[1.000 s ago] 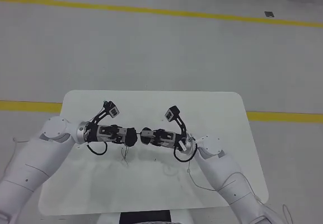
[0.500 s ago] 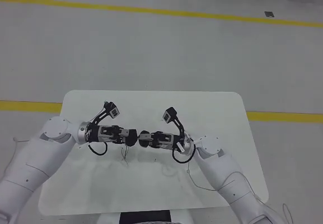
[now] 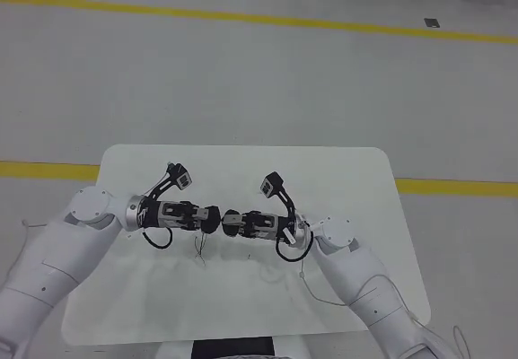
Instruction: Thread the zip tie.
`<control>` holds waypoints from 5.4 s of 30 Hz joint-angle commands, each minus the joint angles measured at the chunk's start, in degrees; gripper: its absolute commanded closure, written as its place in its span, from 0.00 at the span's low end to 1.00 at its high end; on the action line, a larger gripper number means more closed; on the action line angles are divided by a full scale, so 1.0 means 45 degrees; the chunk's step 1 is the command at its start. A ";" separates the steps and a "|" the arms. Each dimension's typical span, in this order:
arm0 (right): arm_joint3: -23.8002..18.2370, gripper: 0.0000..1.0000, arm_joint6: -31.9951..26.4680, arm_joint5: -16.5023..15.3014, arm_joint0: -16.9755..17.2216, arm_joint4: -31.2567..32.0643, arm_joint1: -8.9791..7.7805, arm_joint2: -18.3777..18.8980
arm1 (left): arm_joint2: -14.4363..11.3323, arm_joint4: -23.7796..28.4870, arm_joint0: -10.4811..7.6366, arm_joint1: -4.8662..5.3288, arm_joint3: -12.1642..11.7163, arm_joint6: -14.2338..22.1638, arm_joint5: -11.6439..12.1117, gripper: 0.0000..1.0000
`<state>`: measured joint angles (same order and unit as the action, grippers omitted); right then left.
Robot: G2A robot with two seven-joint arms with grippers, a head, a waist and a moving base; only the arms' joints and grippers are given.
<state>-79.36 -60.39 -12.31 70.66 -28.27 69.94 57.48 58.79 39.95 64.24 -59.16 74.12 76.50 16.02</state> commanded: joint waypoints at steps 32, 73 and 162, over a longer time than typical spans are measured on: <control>0.0033 1.00 -0.0030 -0.0114 -0.0048 -0.0279 -0.0022 -0.0142 | -0.0317 -0.0005 -0.0160 0.0071 -0.0113 -0.0054 -0.0038 0.93; -0.0171 0.00 0.0750 -0.0086 0.0228 -0.0098 -0.0141 0.0118 | -0.0381 0.0063 -0.0137 0.0212 -0.0057 -0.0144 0.0095 1.00; -0.0405 0.00 0.1312 -0.0076 0.0472 0.0136 -0.0170 0.0151 | 0.4191 0.0629 0.2601 0.1471 0.1358 -0.0745 0.0526 1.00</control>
<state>-80.60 -55.01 -13.02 72.79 -28.79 69.17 58.41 77.65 42.79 75.94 -52.54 80.23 73.16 18.39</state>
